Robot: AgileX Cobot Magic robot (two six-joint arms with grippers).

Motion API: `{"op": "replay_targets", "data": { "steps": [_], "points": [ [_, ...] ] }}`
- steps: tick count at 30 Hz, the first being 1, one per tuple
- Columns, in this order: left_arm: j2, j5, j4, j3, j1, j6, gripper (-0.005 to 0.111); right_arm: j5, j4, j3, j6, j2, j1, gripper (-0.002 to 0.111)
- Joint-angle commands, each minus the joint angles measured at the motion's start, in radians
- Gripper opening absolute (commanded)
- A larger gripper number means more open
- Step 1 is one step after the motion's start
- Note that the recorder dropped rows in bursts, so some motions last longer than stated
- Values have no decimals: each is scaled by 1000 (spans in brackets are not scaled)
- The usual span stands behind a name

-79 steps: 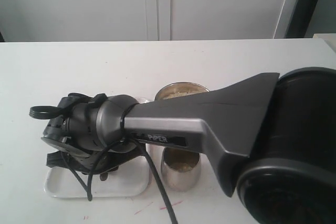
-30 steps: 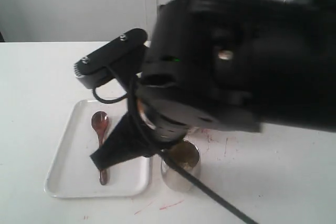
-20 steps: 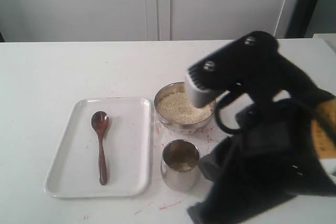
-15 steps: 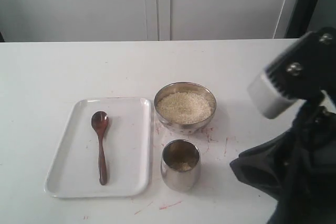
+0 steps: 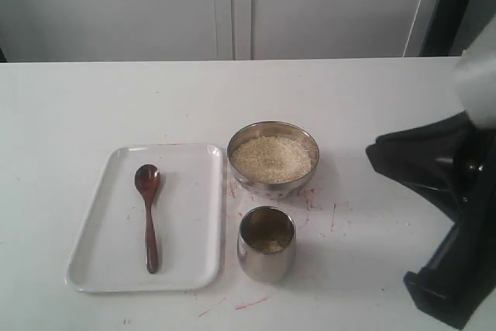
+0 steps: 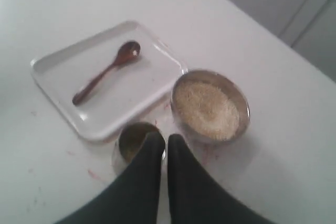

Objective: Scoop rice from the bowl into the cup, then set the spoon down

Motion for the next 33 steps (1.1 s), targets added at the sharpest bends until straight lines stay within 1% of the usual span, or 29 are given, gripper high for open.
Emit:
{"op": "replay_targets", "data": {
  "steps": [1, 2, 4, 5, 6, 7, 8, 9, 10, 11, 14, 15, 16, 17, 18, 21, 24, 26, 33],
  "points": [
    [1, -4, -10, -6, -7, 0, 14, -381, -90, 110, 5, -51, -38, 5],
    [1, -4, -10, -6, -7, 0, 14, -443, -88, 141, 18, -60, -66, 5],
    [1, -4, -10, -6, -7, 0, 14, -550, -88, 202, 113, -79, -137, 5],
    [1, -4, -10, -6, -7, 0, 14, -593, -87, 251, 210, -99, -209, 5],
    [1, -4, -10, -6, -7, 0, 14, -615, -87, 278, 253, -109, -250, 5],
    [1, -4, -10, -6, -7, 0, 14, -678, -87, 325, 293, -133, -320, 5],
    [1, -4, -10, -6, -7, 0, 14, -725, -87, 351, 296, -150, -358, 5],
    [1, -4, -10, -6, -7, 0, 14, -799, -85, 394, 296, -191, -435, 5],
    [1, -4, -10, -6, -7, 0, 14, -826, -69, 416, 296, -216, -474, 5],
    [1, -4, -10, -6, -7, 0, 14, -850, -40, 457, 300, -271, -539, 5],
    [1, -4, -10, -6, -7, 0, 14, -850, 15, 507, 302, -345, -633, 5],
    [1, -4, -10, -6, -7, 0, 14, -850, 28, 537, 311, -390, -692, 5],
    [1, -4, -10, -6, -7, 0, 14, -850, 28, 553, 335, -411, -725, 5],
    [1, -4, -10, -6, -7, 0, 14, -850, 28, 582, 389, -446, -792, 5],
    [1, -4, -10, -6, -7, 0, 14, -850, 28, 596, 413, -463, -824, 5],
    [1, -4, -10, -6, -7, 0, 14, -867, 28, 649, 518, -537, -981, 5],
    [1, -4, -10, -6, -7, 0, 14, -912, 23, 677, 531, -584, -1052, 5],
    [1, -4, -10, -6, -7, 0, 14, -926, 17, 686, 517, -601, -1058, 5],
    [1, -4, -10, -6, -7, 0, 14, -888, 15, 686, 474, -603, -1058, 5]
  ]
}}
